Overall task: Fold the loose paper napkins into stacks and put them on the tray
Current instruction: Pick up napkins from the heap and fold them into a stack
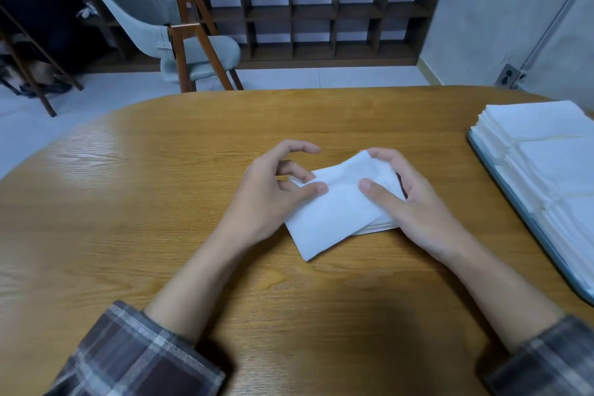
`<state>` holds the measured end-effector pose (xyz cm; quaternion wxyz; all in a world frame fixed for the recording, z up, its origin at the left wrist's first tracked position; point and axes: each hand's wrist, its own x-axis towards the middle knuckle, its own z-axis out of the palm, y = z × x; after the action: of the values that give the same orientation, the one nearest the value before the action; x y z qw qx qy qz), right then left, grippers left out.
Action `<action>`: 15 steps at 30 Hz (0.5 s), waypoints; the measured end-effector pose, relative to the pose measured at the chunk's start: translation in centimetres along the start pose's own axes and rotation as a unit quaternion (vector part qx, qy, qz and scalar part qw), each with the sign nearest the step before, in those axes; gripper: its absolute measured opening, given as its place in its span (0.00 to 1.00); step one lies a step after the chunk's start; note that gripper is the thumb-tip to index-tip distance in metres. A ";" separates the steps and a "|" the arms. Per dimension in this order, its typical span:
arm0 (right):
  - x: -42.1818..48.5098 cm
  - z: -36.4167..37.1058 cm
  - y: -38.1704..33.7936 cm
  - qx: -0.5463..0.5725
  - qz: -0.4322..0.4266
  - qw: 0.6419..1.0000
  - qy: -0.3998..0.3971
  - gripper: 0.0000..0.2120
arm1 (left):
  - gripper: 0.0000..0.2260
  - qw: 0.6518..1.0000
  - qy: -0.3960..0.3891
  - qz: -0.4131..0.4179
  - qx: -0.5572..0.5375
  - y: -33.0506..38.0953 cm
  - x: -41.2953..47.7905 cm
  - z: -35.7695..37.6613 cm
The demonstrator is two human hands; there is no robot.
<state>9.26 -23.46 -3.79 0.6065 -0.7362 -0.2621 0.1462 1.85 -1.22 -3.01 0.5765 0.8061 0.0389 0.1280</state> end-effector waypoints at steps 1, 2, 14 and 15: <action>0.0 -0.1 0.2 -0.007 -0.001 1.000 -0.001 0.19 | 0.19 1.000 0.002 0.004 -0.002 0.0 0.0 0.0; 0.0 -0.1 0.2 -0.015 -0.002 1.000 -0.005 0.22 | 0.19 1.000 0.002 0.008 -0.001 0.0 0.0 0.1; -0.2 0.4 0.4 -0.013 -0.016 1.000 -0.020 0.25 | 0.17 0.993 0.023 0.075 0.091 -0.2 -0.3 0.4; -0.2 0.4 0.4 -0.009 -0.018 1.000 -0.019 0.25 | 0.17 0.992 0.025 0.079 0.096 -0.4 -0.3 0.4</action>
<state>8.98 -23.31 -4.29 0.5972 -0.7342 -0.2878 0.1466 1.75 -1.56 -3.51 0.4830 0.8550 0.0017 0.1889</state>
